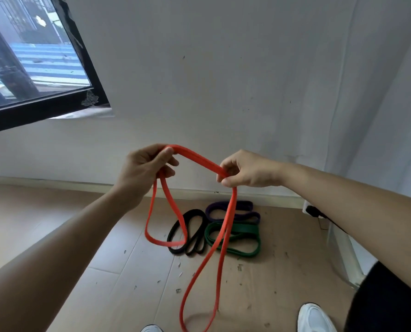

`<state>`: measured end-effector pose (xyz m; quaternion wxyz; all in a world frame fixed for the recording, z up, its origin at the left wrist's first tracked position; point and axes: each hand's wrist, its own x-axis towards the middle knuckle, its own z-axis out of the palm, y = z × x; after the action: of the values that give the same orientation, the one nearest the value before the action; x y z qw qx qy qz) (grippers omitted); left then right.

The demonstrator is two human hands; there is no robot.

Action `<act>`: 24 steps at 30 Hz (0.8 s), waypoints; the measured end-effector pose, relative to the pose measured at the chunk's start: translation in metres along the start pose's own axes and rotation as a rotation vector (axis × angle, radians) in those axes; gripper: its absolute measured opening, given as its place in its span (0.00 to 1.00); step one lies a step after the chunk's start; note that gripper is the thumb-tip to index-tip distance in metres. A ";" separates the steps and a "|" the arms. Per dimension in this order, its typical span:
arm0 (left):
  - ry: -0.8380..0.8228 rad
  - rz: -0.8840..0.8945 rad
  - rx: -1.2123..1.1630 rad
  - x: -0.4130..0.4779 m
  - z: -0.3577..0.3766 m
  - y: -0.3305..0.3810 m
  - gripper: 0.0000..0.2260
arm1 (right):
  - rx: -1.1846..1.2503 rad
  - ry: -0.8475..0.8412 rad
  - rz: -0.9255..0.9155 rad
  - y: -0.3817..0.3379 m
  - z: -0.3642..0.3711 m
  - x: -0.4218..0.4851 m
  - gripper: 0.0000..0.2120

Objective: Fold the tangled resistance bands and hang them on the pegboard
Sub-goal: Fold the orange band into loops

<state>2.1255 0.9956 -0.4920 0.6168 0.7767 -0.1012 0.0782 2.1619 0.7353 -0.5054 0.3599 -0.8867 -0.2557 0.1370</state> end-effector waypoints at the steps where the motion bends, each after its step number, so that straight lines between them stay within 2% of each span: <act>1: 0.024 -0.017 -0.019 0.001 -0.006 0.000 0.07 | -0.044 0.008 -0.003 0.001 0.000 0.000 0.01; 3: 0.040 -0.054 -0.053 0.002 -0.018 -0.004 0.08 | -0.020 0.048 -0.020 0.001 -0.004 -0.002 0.02; 7: -0.086 -0.140 0.050 0.001 -0.035 -0.020 0.11 | 0.307 0.140 -0.074 -0.005 -0.013 -0.006 0.09; 11: -0.228 -0.164 0.066 -0.002 -0.034 -0.025 0.33 | 0.302 0.162 -0.128 -0.017 -0.009 -0.007 0.11; 12: -0.246 -0.162 0.053 -0.002 -0.031 -0.024 0.35 | 0.292 0.168 -0.130 -0.017 -0.008 -0.007 0.11; 18: -0.328 -0.157 -0.045 -0.001 -0.006 -0.016 0.31 | 0.257 0.183 -0.153 -0.020 -0.005 -0.005 0.10; 21: -0.356 -0.130 -0.063 -0.003 0.009 -0.009 0.19 | 0.181 0.161 -0.166 -0.022 -0.002 -0.005 0.10; 24: -0.375 -0.112 -0.036 -0.004 0.025 -0.003 0.16 | 0.129 0.124 -0.187 -0.026 0.001 -0.006 0.09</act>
<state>2.1221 0.9726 -0.5017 0.6045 0.7707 -0.1725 -0.1041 2.1471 0.7481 -0.4878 0.4425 -0.8408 -0.3052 0.0637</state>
